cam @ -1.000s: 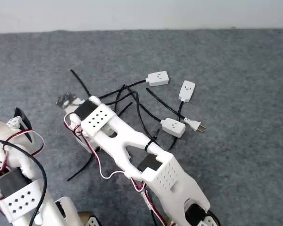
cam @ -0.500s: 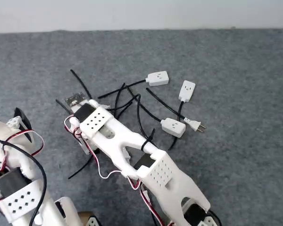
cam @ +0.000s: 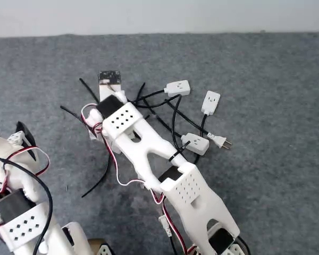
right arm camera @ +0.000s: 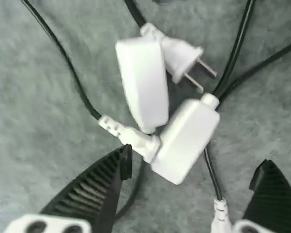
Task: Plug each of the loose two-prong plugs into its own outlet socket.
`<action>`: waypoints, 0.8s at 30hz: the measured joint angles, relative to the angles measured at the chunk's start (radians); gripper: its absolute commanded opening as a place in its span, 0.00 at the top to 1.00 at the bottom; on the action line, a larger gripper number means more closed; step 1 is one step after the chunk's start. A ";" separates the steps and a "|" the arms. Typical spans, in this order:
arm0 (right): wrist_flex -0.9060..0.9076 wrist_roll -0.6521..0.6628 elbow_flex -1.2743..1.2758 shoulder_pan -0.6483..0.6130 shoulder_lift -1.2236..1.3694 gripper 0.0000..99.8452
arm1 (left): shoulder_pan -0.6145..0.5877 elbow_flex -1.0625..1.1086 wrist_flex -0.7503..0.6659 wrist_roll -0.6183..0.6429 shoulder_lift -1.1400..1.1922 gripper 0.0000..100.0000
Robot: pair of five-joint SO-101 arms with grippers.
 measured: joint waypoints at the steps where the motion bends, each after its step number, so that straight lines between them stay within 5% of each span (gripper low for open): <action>1: 0.000 -0.005 -0.017 0.000 0.000 0.62 | 0.000 0.000 0.000 0.000 0.000 0.81; 10: -0.075 0.003 -0.032 -0.002 0.081 0.62 | 0.000 0.043 -0.034 -0.005 0.000 0.81; 17: -0.127 -0.167 -0.032 0.025 0.129 0.62 | -0.003 0.043 -0.037 -0.017 0.000 0.81; 24: -0.141 -0.199 -0.032 0.072 0.130 0.62 | -0.003 0.043 -0.037 -0.023 0.000 0.81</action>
